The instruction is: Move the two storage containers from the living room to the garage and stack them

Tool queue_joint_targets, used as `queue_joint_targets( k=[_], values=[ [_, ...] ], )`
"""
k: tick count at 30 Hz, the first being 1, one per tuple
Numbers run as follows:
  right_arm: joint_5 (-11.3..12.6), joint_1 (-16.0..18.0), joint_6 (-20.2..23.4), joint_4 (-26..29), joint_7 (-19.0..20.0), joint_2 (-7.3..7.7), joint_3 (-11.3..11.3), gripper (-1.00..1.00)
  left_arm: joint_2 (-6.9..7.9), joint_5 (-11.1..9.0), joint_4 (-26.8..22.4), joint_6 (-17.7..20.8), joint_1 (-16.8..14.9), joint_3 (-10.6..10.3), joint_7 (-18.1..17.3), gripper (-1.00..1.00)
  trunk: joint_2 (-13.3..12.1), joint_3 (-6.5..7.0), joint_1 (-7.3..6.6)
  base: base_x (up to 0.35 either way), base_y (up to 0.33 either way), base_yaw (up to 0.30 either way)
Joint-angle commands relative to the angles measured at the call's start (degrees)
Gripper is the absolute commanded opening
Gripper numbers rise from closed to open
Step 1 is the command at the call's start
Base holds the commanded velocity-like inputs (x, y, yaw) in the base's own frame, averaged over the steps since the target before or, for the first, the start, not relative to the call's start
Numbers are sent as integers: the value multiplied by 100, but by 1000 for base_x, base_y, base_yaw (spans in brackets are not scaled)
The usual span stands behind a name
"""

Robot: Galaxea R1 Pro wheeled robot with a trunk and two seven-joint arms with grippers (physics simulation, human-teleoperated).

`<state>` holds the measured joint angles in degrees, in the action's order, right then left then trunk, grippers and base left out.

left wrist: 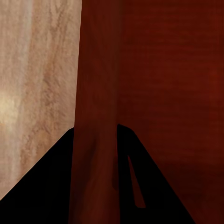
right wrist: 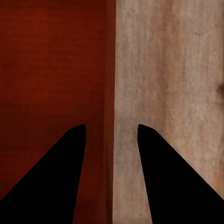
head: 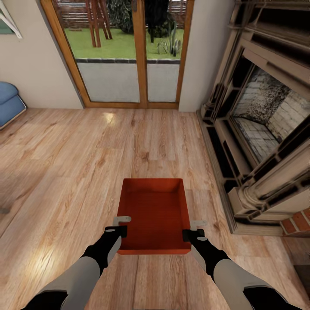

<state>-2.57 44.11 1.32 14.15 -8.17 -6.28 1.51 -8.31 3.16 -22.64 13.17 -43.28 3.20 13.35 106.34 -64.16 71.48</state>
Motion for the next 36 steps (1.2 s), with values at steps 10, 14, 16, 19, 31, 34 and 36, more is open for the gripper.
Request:
queue_joint_targets(
  k=[10,14,16,19,31,34,36],
  values=[
    [46,1,-3,-8,-9,-14,51,-100,-12,-46,-13,15,3,14,-17,-100,-401,177,-221,0,0,0],
    [46,1,-8,-8,-9,-14,51,-100,-11,-45,-13,14,0,6,-17,-100,-561,248,-309,0,0,0],
    [46,1,-8,-8,-9,-16,51,-100,-7,-44,-13,15,-2,5,-17,-100,-642,284,-352,0,0,0],
    [46,1,-9,-8,-9,-15,51,-100,-7,-45,-13,13,-1,9,-17,-100,-762,338,-418,0,0,0],
    [46,1,-9,-8,-9,-14,51,-100,-6,-52,-13,13,3,20,-17,-100,-1243,554,-682,0,0,0],
    [46,1,-9,-8,-9,-14,51,-100,-5,-53,-13,13,0,22,-17,-100,-1364,607,-748,0,0,0],
    [46,1,-9,-8,-9,-14,51,-100,-6,-53,-13,12,1,22,-17,-100,-1444,643,-792,0,0,0]
  ],
)
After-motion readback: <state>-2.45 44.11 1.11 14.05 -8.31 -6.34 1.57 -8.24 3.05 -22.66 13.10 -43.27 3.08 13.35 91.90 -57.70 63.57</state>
